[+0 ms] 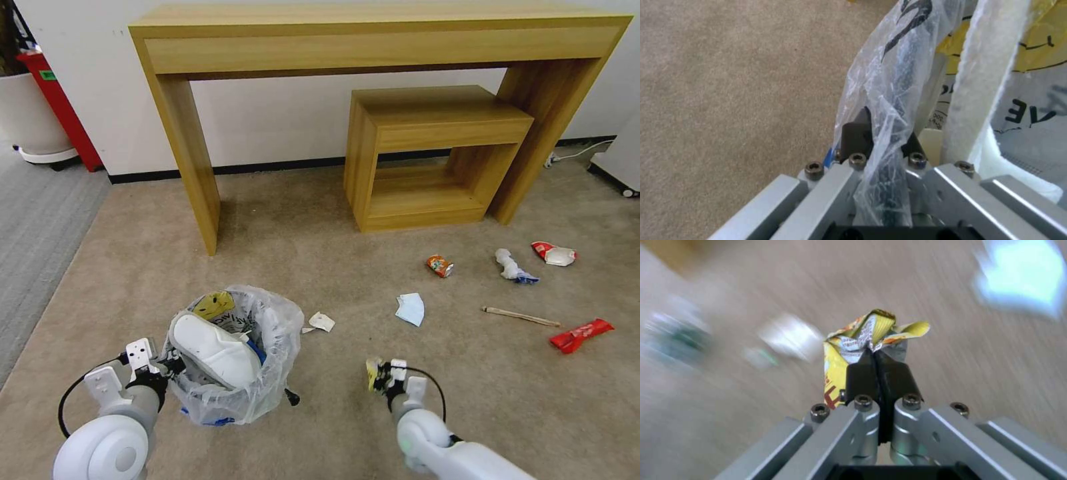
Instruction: Pick up the trash bin and place the garbage on the floor into it.
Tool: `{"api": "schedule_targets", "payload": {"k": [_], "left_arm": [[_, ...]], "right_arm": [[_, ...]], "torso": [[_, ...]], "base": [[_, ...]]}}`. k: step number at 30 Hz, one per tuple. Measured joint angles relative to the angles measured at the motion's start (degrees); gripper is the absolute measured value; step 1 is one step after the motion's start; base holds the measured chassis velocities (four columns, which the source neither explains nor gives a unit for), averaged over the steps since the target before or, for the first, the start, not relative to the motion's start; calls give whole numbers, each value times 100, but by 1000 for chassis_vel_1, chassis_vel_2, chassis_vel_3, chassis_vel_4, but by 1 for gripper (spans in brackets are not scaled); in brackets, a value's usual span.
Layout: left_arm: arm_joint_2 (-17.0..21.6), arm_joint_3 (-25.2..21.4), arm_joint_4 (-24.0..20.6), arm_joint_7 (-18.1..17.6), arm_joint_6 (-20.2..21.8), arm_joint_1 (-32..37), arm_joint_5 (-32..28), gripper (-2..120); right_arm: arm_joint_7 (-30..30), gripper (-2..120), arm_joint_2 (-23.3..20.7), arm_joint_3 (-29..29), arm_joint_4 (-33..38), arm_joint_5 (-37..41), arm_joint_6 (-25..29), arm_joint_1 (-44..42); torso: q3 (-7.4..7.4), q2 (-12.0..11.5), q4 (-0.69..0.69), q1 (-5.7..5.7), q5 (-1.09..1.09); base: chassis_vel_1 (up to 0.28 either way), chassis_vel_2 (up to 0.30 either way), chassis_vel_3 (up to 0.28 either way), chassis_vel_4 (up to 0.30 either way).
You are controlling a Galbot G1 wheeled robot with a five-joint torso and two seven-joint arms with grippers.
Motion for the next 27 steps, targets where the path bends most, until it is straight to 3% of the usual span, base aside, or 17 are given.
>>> {"api": "schedule_targets", "payload": {"k": [6,7,8,11,12,13,16,19,20,23,24,27], "left_arm": [[5,13,26,2,1,-4,18,1],[0,25,35,3,3,-4,32,1],[0,25,35,3,3,-4,32,1],[-26,46,40,5,10,4,64,1],[-26,46,40,5,10,4,64,1],[-30,52,28,6,19,6,72,1],[-30,64,2,6,33,4,73,1],[-52,90,-78,5,66,9,55,1],[-52,90,-78,5,66,9,55,1],[-64,94,-171,-7,99,23,34,1],[-64,94,-171,-7,99,23,34,1],[-67,87,-243,-14,111,36,24,1]], "right_arm": [[-1003,0,-539,231,804,-149,695,-3],[-1543,0,-761,333,1131,-171,1025,48],[-1543,0,-761,333,1131,-171,1025,48],[-2905,0,-1182,449,1585,-131,1889,373],[-2905,0,-1182,449,1585,-131,1889,373],[-3483,0,-1340,416,1761,-8,2208,673],[-3939,0,-1450,329,1949,117,2372,999],[-4554,0,-1653,-215,2342,477,2387,1828],[-4554,0,-1653,-215,2342,477,2387,1828],[-4823,0,-1672,-1234,2439,683,2346,2564],[-4823,0,-1672,-1234,2439,683,2346,2564],[-4903,0,-1569,-1999,2408,811,2334,3026]], "torso": [[0,0,0,0,0],[0,0,0,0,0],[0,0,0,0,0],[0,0,0,0,0],[0,0,0,0,0],[0,0,0,0,0],[0,0,0,0,0],[0,0,1,0,-1],[0,0,1,0,-1],[0,0,1,0,0],[0,0,1,0,0],[0,0,0,0,-1]], "base": [[0,0,0,0],[0,0,0,0],[0,0,0,0],[0,0,0,0],[0,0,0,0],[0,0,0,0],[0,0,0,0],[0,0,0,0],[0,0,0,0],[0,0,0,0],[0,0,0,0],[0,0,0,0]]}}
